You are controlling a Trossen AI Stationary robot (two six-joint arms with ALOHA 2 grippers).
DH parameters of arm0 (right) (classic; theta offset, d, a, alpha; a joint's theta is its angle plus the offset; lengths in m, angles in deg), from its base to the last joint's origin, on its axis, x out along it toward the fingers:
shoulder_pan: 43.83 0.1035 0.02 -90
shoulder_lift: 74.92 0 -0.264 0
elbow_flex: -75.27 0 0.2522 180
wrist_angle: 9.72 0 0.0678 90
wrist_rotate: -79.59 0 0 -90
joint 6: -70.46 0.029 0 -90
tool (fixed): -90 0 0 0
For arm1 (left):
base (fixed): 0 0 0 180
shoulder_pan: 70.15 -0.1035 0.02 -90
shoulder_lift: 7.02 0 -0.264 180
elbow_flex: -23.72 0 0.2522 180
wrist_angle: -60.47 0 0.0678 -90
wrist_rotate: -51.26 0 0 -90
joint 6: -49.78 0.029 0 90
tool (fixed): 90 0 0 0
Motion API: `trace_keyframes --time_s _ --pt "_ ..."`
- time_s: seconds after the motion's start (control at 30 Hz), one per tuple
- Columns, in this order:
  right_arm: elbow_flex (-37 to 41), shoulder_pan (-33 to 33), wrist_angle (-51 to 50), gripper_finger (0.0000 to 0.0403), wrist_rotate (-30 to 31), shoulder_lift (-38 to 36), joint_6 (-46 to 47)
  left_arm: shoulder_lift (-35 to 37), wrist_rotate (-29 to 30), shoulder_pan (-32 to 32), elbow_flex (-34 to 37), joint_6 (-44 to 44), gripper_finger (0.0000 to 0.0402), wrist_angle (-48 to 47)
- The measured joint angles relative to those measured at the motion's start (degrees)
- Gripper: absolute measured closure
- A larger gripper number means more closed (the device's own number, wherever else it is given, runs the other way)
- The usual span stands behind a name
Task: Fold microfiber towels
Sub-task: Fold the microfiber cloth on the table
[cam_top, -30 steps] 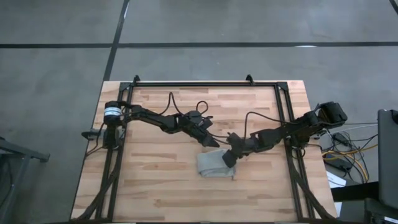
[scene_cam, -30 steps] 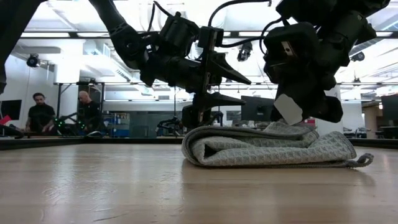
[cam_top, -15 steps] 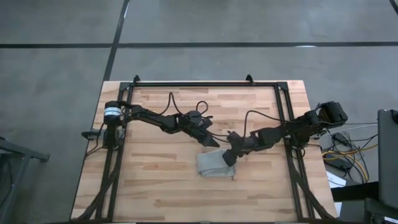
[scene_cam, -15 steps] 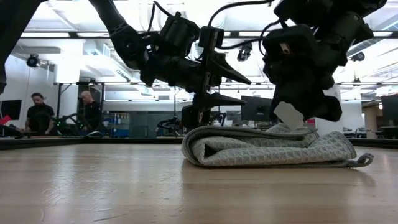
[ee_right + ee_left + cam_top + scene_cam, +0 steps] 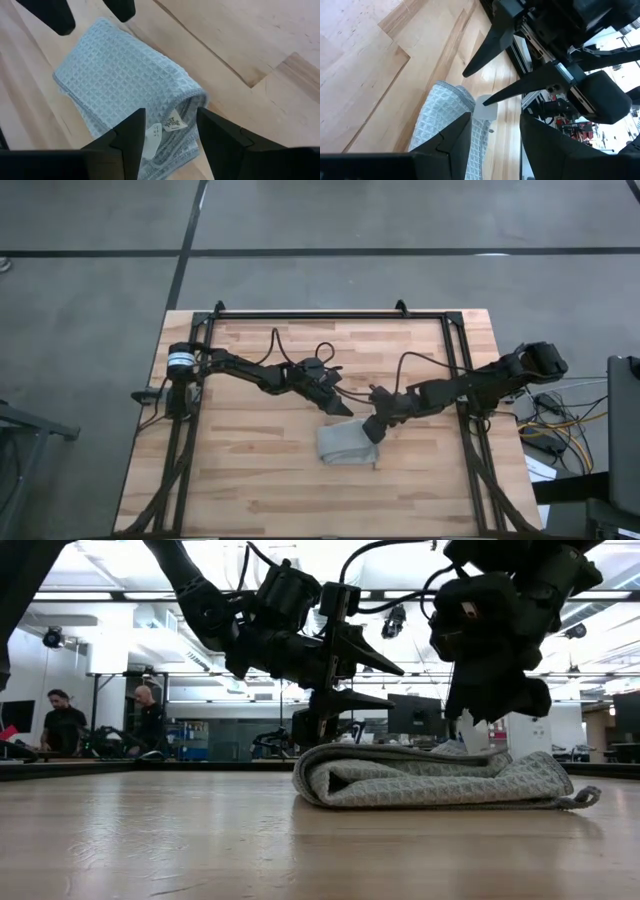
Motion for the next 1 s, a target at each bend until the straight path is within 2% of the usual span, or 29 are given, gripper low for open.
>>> trace_keyframes --time_s 0.13,0.37,1.0 --pt "0.0 0.0 0.2 0.0232 0.3 0.2 -1.3 0.0 0.0 0.0 0.0 0.0 0.0229 0.0" --pt "0.3 0.0 0.0 0.0232 6.2 0.5 -1.2 0.0 0.0 0.0 0.0 0.0 0.0229 0.0" --pt "3.2 -0.2 0.9 0.0232 6.8 0.6 0.7 0.0 0.0 -0.3 0.0 0.0 0.0229 0.0"
